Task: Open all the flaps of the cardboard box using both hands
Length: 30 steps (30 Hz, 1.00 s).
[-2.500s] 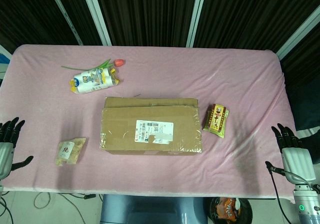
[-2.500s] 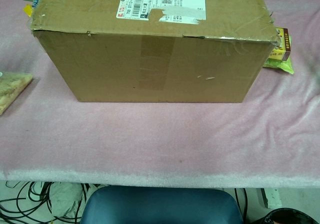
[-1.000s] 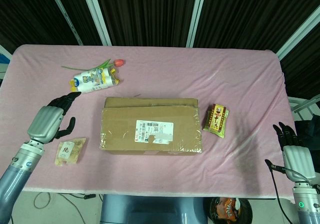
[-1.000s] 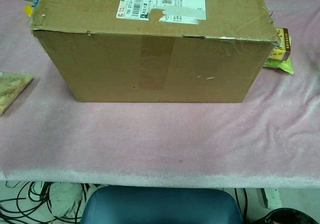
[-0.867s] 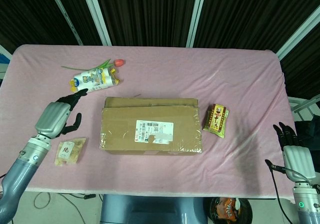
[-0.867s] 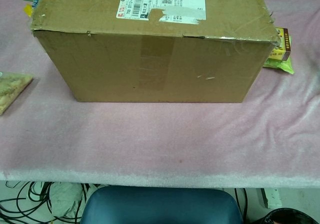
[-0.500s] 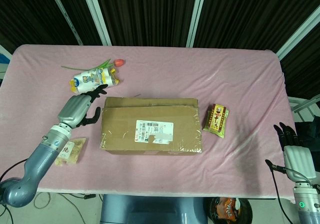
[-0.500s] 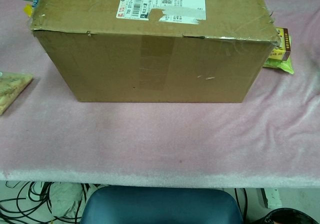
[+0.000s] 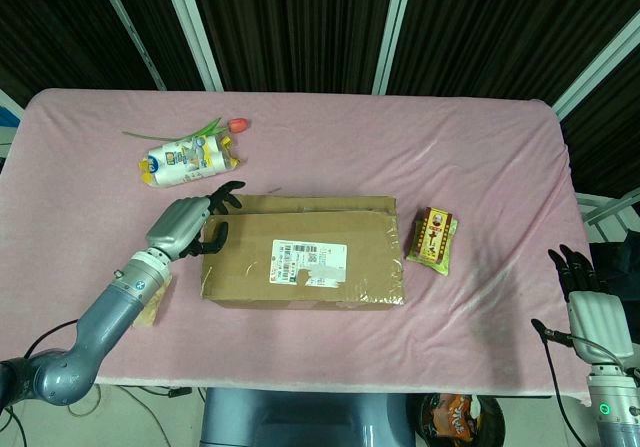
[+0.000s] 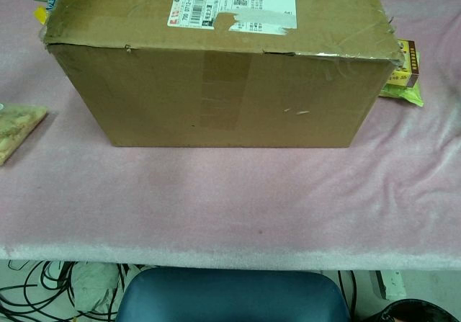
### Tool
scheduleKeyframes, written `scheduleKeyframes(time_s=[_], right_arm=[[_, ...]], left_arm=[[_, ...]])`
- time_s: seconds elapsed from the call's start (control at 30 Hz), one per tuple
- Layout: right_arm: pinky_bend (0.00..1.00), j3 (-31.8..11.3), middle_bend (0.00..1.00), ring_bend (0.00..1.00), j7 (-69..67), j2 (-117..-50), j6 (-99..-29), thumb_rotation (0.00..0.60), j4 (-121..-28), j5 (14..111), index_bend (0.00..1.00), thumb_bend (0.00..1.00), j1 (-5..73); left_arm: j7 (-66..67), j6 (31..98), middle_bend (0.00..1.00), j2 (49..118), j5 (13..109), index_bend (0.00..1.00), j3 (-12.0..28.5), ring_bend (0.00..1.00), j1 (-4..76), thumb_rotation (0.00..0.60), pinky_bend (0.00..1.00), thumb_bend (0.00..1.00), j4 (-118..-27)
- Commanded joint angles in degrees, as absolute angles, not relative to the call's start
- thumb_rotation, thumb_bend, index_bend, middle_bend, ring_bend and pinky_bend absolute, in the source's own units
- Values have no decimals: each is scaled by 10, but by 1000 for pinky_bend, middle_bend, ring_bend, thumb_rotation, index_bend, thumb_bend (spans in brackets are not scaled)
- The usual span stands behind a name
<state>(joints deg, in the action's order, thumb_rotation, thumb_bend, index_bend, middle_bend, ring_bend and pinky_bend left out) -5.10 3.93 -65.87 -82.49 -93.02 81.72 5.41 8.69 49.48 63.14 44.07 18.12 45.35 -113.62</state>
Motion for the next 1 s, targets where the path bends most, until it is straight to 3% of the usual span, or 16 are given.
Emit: scheduleKeyframes(time_s=[0.03,0.6,1.0], right_arm=[[212,-51,0,0,40,-659,-825,600,-930,817,0,199,54],[212,-51,0,0,40,-659,-825,600,-931,818,0,199,54],[212,-49,0,0,42,-658,-823,600,-933,817,0,199,54]], left_arm=[[74,494,293,632,439,115,181,319,454,600,405,639,-1139],[-86,518,312,589,555,122,220,342,393,600,425,639,-1225],[-183,542,312,543,702,122,199,342,326,600,422,639,-1318]])
